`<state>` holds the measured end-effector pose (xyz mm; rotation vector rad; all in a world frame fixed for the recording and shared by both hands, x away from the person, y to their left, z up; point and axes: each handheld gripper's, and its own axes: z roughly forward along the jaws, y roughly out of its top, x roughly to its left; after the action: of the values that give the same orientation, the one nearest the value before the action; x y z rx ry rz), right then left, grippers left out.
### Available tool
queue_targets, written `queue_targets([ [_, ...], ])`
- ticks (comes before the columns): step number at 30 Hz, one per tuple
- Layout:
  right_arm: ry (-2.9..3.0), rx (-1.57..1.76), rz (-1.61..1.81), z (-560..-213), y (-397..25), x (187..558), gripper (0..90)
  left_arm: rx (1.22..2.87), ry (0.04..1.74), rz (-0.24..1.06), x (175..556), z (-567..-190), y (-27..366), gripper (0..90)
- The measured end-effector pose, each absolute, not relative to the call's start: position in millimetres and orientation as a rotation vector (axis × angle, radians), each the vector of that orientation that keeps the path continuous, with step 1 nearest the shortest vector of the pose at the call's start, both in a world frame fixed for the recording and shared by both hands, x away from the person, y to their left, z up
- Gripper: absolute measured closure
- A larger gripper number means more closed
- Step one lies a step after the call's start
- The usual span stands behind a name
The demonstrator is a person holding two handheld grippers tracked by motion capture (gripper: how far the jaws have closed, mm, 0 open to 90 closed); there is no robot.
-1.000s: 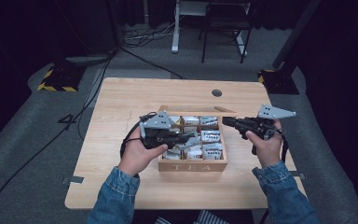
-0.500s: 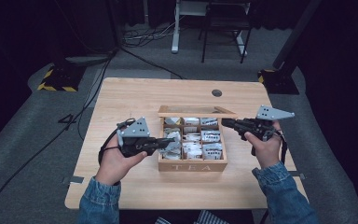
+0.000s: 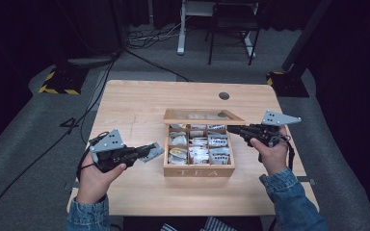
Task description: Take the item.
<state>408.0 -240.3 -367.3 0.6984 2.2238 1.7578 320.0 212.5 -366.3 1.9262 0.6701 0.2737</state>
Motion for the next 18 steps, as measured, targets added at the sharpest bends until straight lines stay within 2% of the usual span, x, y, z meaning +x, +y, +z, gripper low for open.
queue_targets([
  [6, 2.225, 0.694, 1.755, -367.0, -242.1, 406.5, 90.0, 1.950, 0.773, 0.340, 319.0, -373.2, 226.0, 89.0],
  [18, 2.226, 0.699, 1.746, -367.3, -244.4, 404.5, 90.0, 1.895, 0.989, 0.368, 326.1, -400.2, 250.4, 88.9],
])
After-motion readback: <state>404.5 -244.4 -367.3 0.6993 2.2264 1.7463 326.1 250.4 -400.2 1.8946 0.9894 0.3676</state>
